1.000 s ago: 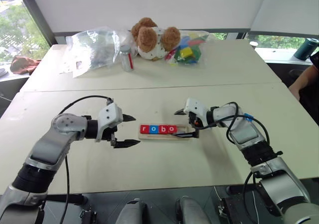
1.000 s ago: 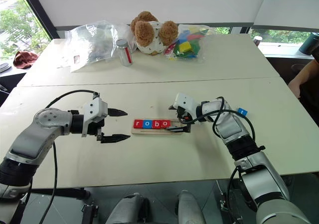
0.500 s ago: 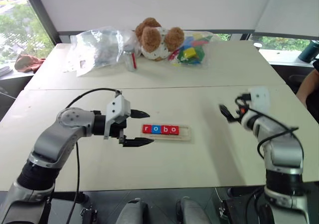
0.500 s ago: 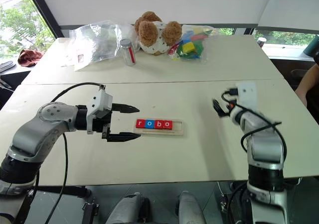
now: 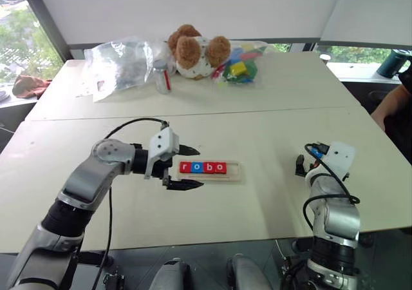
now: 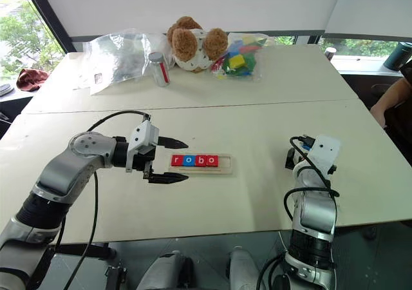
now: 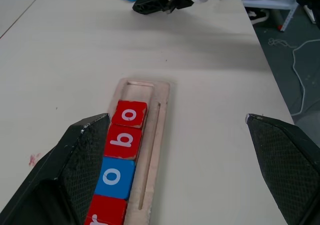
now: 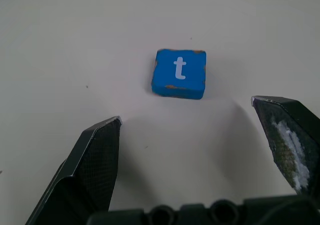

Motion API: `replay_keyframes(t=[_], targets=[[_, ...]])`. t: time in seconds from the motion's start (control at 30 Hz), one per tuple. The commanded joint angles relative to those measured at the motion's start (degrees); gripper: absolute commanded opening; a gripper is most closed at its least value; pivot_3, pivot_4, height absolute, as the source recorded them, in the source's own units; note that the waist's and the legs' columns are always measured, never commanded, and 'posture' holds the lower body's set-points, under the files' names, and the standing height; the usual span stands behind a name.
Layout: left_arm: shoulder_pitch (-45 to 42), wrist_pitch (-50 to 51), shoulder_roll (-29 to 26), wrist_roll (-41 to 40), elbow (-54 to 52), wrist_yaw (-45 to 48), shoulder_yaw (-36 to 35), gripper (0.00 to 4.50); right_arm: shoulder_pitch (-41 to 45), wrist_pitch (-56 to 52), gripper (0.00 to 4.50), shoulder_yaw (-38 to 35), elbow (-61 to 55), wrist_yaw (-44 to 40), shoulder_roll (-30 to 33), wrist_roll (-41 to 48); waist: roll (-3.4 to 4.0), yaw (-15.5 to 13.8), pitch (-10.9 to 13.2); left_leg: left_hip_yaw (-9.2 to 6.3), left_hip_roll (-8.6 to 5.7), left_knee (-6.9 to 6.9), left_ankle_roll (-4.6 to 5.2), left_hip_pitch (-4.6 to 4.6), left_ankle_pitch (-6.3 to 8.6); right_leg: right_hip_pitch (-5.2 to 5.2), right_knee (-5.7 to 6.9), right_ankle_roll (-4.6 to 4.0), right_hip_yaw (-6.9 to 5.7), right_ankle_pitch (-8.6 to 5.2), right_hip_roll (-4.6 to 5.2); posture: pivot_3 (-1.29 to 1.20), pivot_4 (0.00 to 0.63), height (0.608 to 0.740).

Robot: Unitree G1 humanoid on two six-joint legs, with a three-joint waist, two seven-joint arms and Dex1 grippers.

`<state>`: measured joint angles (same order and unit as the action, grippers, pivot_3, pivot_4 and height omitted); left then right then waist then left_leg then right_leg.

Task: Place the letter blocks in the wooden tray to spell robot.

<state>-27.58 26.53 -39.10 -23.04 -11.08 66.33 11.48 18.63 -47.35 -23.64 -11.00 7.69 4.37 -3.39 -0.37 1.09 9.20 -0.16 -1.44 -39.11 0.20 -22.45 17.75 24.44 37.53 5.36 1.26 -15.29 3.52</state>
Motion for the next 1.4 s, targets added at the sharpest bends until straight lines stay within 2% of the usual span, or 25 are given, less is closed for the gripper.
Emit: replay_keyframes(t=[0.03, 0.13, 0.23, 0.4, 0.5, 0.6, 0.83, 1.13, 1.33, 1.37, 1.4], targets=[[0.3, -0.1, -0.4, -0.1, -2.4, -0.8, -1.6, 4.50, 2.5, 3.6, 4.49, -1.3, 6.2, 1.2, 1.9, 1.2, 0.00, 0.0, 0.0, -0.01, 0.00, 0.00, 0.00, 0.00, 0.00, 0.00, 0.00, 0.00, -0.01, 0.00, 0.00, 0.00, 0.150, 0.740], [0.5, 0.0, -0.4, -0.2, -2.7, -1.4, -1.7, 4.50, 5.0, 6.9, 4.49, -2.0, 13.4, 2.9, 3.9, 1.4, -0.02, 0.1, 0.0, -0.02, 0.00, 0.00, 0.00, 0.03, 0.00, -0.06, 0.00, 0.00, -0.02, 0.00, 0.00, 0.00, 0.150, 0.740], [0.8, 0.1, -0.7, -0.2, -2.9, -1.9, -1.9, 4.50, 6.3, 8.7, 3.67, -2.5, 16.5, 4.7, 4.8, 2.0, -0.02, 0.0, 0.0, -0.01, 0.00, -0.03, 0.00, 0.08, 0.00, -0.14, -0.01, 0.00, -0.02, 0.00, 0.01, 0.00, 0.150, 0.740], [1.3, 0.2, -1.2, -0.3, -3.3, -2.3, -2.3, 4.50, 5.3, 8.4, 1.20, -1.2, 16.4, 5.4, 4.4, 2.6, -0.04, -0.5, 0.0, -0.11, 0.00, -0.02, 0.02, 0.05, 0.01, -0.14, -0.01, 0.00, -0.05, 0.00, 0.02, 0.00, 0.150, 0.740], [1.2, 0.1, -1.5, -0.4, -3.2, -2.0, -2.5, 4.50, 4.8, 8.9, 1.22, 1.2, 15.1, 4.6, 5.2, 1.8, -0.05, -0.5, 0.0, -0.11, -0.01, -0.02, 0.04, 0.05, 0.02, -0.15, -0.04, 0.00, -0.06, 0.00, 0.03, 0.00, 0.150, 0.740], [1.1, 0.0, -2.6, -0.4, -2.7, -1.0, -2.8, 4.50, 4.7, 8.5, 1.22, 6.1, 9.6, -0.4, 7.5, 2.3, -0.04, -0.2, 0.0, -0.10, 0.00, 0.01, 0.04, 0.05, 0.02, -0.14, -0.07, 0.00, -0.06, 0.00, 0.02, 0.00, 0.150, 0.740], [2.0, -1.1, -4.1, 0.1, -1.9, 0.7, -2.6, 4.50, -0.7, -8.7, 1.22, 14.1, -10.7, -5.9, 4.0, 7.0, 0.03, 0.0, 0.0, -0.12, 0.10, 0.09, 0.04, 0.02, 0.02, -0.04, -0.06, -0.01, -0.05, 0.00, -0.10, 0.00, 0.150, 0.740], [1.8, -2.7, -3.5, 2.1, 1.1, 0.6, -2.3, 4.50, -4.9, -13.9, 1.22, 17.1, -13.8, -4.9, 0.3, 6.9, -0.01, -0.3, 0.0, -0.10, -0.02, -0.02, 0.07, 0.00, 0.03, -0.10, -0.10, 0.00, -0.07, 0.00, 0.02, 0.00, 0.150, 0.740], [2.1, -2.3, -3.3, 1.9, 0.4, 0.4, -2.3, 4.50, -4.8, -13.6, 4.21, 17.1, -13.6, -5.6, 1.6, 6.6, -0.01, -0.1, 0.0, -0.13, 0.02, 0.05, 0.06, 0.00, 0.03, -0.07, -0.11, 0.00, -0.09, 0.00, -0.02, 0.00, 0.150, 0.740], [2.1, -2.3, -3.4, 1.8, 0.4, 0.5, -2.5, 4.50, -4.5, -13.5, 4.43, 16.7, -14.3, -6.4, 2.0, 7.1, -0.01, 0.1, 0.0, -0.12, 0.02, 0.04, 0.06, 0.01, 0.03, -0.07, -0.11, 0.00, -0.09, 0.00, -0.02, 0.00, 0.150, 0.740], [2.1, -2.2, -3.6, 1.7, 0.5, 0.5, -2.7, 4.50, -4.0, -13.2, 4.43, 16.5, -15.2, -7.7, 3.0, 7.8, 0.00, 0.1, 0.0, -0.12, 0.03, 0.04, 0.06, 0.02, 0.03, -0.07, -0.10, 0.00, -0.08, 0.00, -0.03, 0.00, 0.150, 0.740]])
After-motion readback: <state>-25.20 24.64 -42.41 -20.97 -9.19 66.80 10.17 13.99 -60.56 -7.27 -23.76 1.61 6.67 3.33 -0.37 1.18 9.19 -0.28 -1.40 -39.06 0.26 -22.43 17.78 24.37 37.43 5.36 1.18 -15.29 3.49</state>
